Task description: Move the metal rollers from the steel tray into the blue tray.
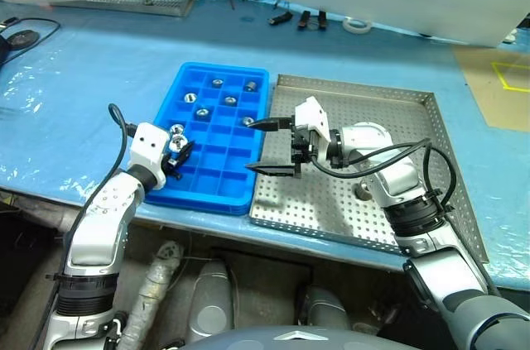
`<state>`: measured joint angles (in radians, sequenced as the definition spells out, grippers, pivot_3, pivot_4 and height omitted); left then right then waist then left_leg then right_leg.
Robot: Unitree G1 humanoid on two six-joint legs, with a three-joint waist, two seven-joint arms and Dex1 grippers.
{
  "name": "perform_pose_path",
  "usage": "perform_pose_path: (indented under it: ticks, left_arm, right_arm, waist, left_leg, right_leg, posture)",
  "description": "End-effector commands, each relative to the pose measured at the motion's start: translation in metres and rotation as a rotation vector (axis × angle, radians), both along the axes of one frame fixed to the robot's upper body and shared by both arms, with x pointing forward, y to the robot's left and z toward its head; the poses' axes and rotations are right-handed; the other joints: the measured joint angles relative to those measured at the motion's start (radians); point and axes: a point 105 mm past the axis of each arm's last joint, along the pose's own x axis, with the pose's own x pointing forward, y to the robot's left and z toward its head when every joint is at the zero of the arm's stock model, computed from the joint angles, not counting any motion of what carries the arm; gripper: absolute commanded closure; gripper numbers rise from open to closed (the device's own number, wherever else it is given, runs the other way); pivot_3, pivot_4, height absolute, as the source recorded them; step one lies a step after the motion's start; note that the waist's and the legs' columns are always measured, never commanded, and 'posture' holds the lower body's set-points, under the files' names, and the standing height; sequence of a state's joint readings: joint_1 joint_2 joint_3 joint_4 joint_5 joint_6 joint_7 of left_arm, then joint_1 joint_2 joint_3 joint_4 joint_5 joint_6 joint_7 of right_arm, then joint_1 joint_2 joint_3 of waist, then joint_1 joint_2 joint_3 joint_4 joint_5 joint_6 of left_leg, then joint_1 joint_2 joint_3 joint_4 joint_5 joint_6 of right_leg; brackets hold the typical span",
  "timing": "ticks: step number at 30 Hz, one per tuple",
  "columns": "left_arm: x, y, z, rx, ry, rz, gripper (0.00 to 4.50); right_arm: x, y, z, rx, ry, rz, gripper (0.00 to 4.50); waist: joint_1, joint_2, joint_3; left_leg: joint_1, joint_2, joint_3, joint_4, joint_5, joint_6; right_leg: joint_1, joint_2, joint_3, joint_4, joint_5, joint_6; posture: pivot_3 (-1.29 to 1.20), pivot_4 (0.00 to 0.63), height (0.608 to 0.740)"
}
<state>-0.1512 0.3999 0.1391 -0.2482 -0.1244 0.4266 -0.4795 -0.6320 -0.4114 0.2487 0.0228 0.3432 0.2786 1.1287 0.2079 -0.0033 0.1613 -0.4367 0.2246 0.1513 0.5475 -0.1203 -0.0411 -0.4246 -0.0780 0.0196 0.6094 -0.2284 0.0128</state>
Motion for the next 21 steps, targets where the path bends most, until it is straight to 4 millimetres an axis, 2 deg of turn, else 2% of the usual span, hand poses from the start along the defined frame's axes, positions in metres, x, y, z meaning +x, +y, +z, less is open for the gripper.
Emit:
perform_pose_path:
  ticks: [1,6,15,18,21]
  left_arm:
    - [0.001,0.001,0.013,-0.019,-0.030,-0.014,1.77]
    - [0.003,0.001,0.014,-0.025,-0.019,-0.025,0.15]
    - [0.009,-0.009,0.020,-0.037,-0.028,-0.086,0.06]
    - [0.016,-0.015,0.023,-0.030,-0.036,-0.111,0.06]
    - [0.033,-0.028,0.027,0.017,-0.055,-0.158,0.06]
  right_arm:
    - [-0.003,-0.003,0.010,0.028,-0.048,-0.006,0.00]
    - [-0.003,-0.004,0.007,0.032,-0.049,-0.021,0.00]
    - [-0.003,-0.006,0.010,0.042,-0.057,-0.045,0.00]
    - [-0.003,-0.007,0.013,0.047,-0.061,-0.061,0.00]
    - [0.000,-0.015,0.020,0.051,-0.084,-0.113,0.00]
  waist:
    - [0.000,0.000,0.000]
    - [-0.001,0.000,0.000]
    - [-0.003,0.000,0.000]
    - [-0.005,0.000,0.000]
    - [-0.005,0.000,0.000]
  left_leg:
    - [0.000,0.000,0.000,0.000,0.000,0.000]
    - [0.000,0.000,-0.001,0.001,0.000,-0.001]
    - [0.000,0.000,-0.001,0.006,0.000,0.000]
    - [0.000,0.000,-0.001,0.008,0.000,-0.001]
    - [0.000,0.000,-0.001,0.011,0.000,-0.001]
  right_leg:
    - [0.000,0.000,0.000,0.000,0.000,0.000]
    - [0.000,0.000,0.000,0.002,0.000,0.000]
    - [0.000,0.000,0.000,0.007,0.000,0.000]
    - [0.000,0.000,0.000,0.009,0.000,0.000]
    - [0.000,0.000,0.001,0.012,0.000,0.000]
  posture:
    - [0.35,0.150,0.740]
    - [0.32,0.150,0.740]
    - [0.28,0.150,0.740]
    - [0.24,0.150,0.740]
    - [0.18,0.150,0.740]
